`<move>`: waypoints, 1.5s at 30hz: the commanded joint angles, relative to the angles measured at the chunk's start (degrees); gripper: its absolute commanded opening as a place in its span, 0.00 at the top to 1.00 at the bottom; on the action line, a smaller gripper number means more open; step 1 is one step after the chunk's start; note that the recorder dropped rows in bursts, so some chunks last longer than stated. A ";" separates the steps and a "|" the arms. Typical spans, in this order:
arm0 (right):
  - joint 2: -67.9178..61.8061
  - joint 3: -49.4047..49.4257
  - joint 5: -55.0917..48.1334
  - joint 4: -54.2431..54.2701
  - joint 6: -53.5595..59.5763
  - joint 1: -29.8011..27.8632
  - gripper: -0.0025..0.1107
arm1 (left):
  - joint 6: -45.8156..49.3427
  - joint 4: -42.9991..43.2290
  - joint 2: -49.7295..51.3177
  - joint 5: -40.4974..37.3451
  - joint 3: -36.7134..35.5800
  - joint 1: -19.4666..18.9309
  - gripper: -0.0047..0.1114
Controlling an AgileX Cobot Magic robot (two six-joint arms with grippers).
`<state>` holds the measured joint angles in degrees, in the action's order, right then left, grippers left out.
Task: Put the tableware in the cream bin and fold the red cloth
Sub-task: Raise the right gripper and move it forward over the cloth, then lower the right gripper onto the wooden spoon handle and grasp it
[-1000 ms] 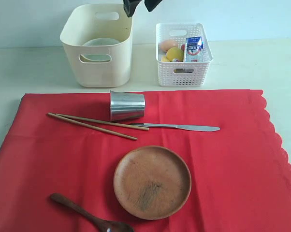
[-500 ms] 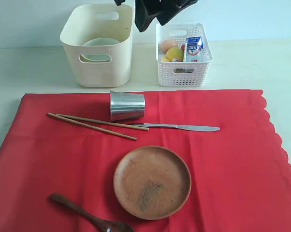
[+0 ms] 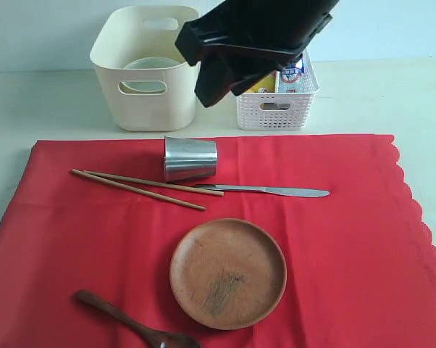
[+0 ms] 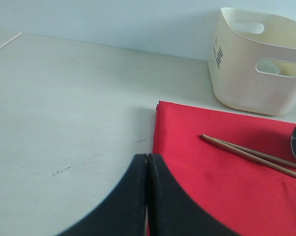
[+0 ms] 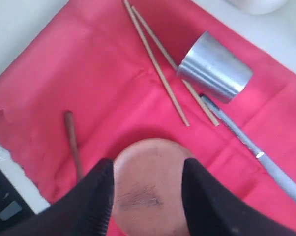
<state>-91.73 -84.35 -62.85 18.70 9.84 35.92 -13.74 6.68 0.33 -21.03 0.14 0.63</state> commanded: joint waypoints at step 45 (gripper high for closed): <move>-14.74 13.11 18.67 -0.27 11.19 28.06 0.60 | -0.05 0.20 -0.33 0.39 -0.14 -0.11 0.96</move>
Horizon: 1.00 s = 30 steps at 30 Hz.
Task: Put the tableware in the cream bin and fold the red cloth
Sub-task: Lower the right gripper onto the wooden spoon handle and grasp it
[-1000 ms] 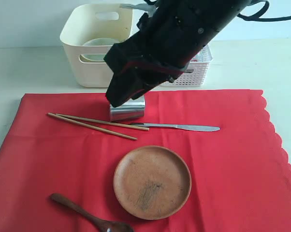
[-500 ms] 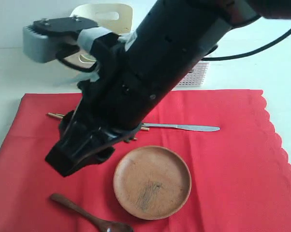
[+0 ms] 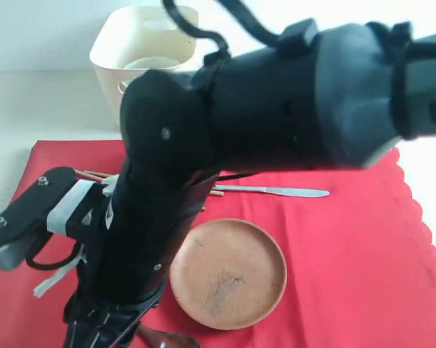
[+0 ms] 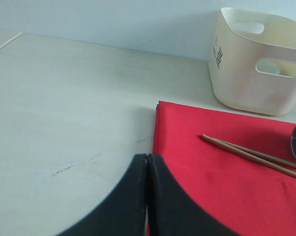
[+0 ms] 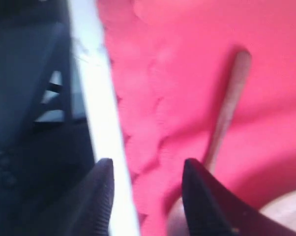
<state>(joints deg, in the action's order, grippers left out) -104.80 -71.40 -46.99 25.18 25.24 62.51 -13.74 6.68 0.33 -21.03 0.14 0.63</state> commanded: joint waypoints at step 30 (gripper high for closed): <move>-17.25 -10.85 0.22 -16.11 -14.44 1.74 0.60 | -0.05 0.20 -0.33 0.39 -0.14 -0.11 0.96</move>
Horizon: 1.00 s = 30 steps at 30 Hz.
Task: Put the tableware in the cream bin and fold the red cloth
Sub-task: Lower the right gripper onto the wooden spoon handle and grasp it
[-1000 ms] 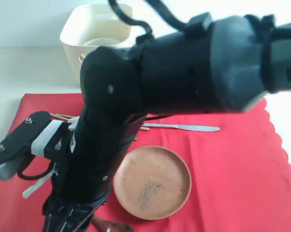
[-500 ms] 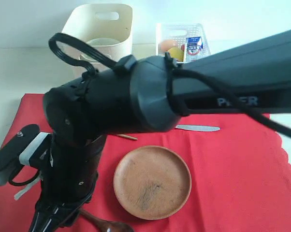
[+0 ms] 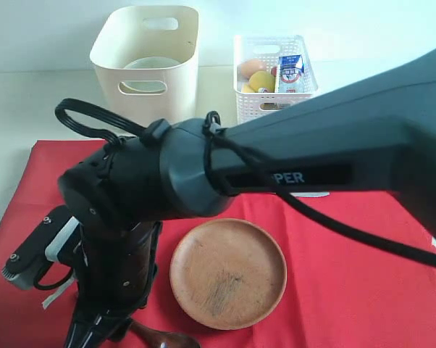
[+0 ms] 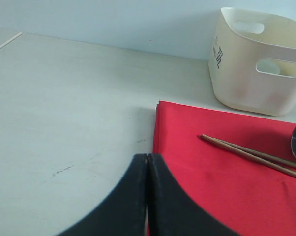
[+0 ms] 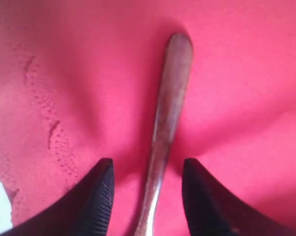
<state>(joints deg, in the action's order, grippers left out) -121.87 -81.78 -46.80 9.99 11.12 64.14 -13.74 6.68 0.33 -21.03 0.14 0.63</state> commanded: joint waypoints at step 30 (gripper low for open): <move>-2.83 -0.47 -0.17 -0.94 -0.94 0.11 0.69 | -0.05 0.20 -0.33 0.39 -0.14 -0.11 0.96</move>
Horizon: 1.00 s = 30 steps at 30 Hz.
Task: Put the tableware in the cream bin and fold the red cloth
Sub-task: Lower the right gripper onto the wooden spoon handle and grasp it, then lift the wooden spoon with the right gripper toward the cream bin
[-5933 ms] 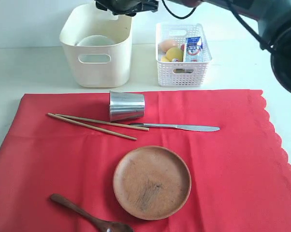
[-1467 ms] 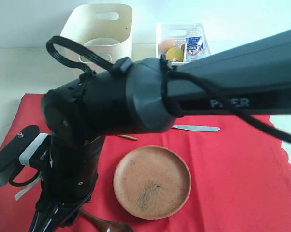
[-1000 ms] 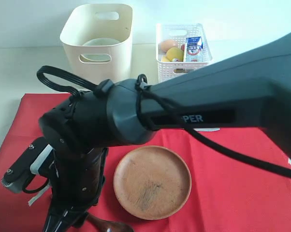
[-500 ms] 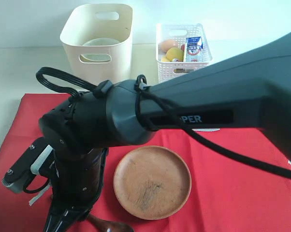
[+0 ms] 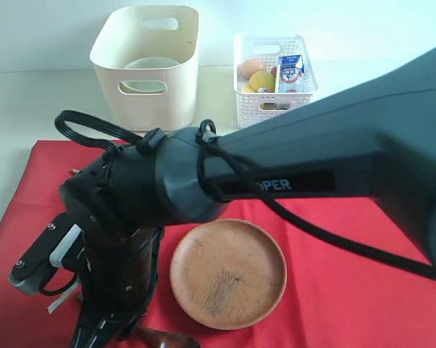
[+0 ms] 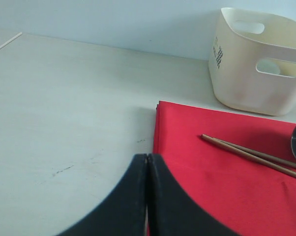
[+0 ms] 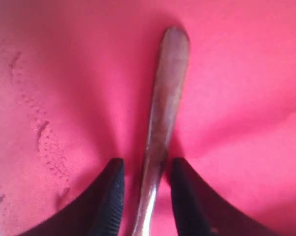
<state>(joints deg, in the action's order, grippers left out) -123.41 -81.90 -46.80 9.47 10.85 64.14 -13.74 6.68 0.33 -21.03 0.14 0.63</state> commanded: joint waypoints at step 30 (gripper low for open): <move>21.42 -0.35 9.13 -0.93 -0.45 0.11 0.98 | -0.05 0.20 -0.33 0.39 -0.14 -0.11 0.96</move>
<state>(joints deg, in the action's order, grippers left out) -104.37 -82.25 -41.97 8.81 9.99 64.14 -13.74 6.68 0.33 -21.03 0.14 0.63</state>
